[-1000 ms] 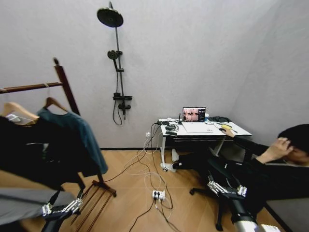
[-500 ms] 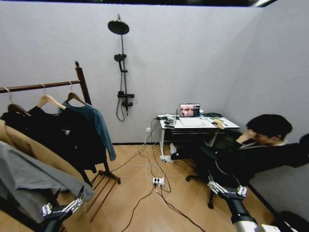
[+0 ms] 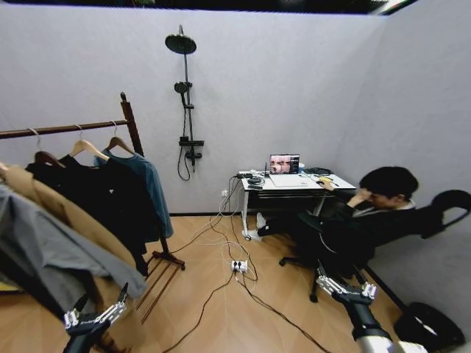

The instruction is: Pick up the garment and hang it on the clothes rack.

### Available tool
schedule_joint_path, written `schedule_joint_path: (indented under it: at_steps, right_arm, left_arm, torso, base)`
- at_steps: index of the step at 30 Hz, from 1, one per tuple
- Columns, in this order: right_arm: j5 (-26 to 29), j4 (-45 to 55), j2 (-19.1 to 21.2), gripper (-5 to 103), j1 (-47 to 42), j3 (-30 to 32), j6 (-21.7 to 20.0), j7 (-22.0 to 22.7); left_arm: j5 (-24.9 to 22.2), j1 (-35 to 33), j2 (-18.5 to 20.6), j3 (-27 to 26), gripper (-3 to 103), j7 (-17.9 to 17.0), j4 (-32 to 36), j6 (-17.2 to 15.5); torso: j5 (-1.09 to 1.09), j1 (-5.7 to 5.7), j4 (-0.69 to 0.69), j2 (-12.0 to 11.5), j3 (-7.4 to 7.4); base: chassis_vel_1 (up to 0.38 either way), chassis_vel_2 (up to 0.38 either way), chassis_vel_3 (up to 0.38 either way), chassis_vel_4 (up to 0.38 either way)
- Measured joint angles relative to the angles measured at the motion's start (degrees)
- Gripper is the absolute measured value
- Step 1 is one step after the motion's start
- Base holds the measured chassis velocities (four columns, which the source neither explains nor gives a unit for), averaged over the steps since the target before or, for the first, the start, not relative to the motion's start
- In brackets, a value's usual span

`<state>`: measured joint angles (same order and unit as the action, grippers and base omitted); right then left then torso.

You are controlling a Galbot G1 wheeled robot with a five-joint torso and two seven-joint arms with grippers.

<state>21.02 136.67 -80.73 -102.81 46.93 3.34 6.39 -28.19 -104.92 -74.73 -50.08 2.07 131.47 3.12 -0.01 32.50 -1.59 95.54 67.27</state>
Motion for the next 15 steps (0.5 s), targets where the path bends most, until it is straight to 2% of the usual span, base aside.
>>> schedule_joint_path:
  at_steps: [6, 10, 15]
  right_arm:
    - [0.0, 0.0, 0.0, 100, 0.0, 0.0, 0.0, 0.0]
    - [0.0, 0.0, 0.0, 100, 0.0, 0.0, 0.0, 0.0]
    - [0.0, 0.0, 0.0, 100, 0.0, 0.0, 0.0, 0.0]
  left_arm:
    - [0.0, 0.0, 0.0, 0.0, 100, 0.0, 0.0, 0.0]
    - [0.0, 0.0, 0.0, 0.0, 100, 0.0, 0.0, 0.0]
    - [0.0, 0.0, 0.0, 0.0, 100, 0.0, 0.0, 0.0]
  torso:
    - [0.04, 0.05, -0.07, -0.1, 0.03]
    - [0.00, 0.14, 0.01, -0.1, 0.05]
    - [-0.01, 0.14, -0.04, -0.1, 0.05]
  base:
    - [-0.002, -0.029, -0.066, 0.080]
    - [-0.096, -0.019, 0.121, -0.015]
    - [-0.082, -0.020, 0.117, 0.026]
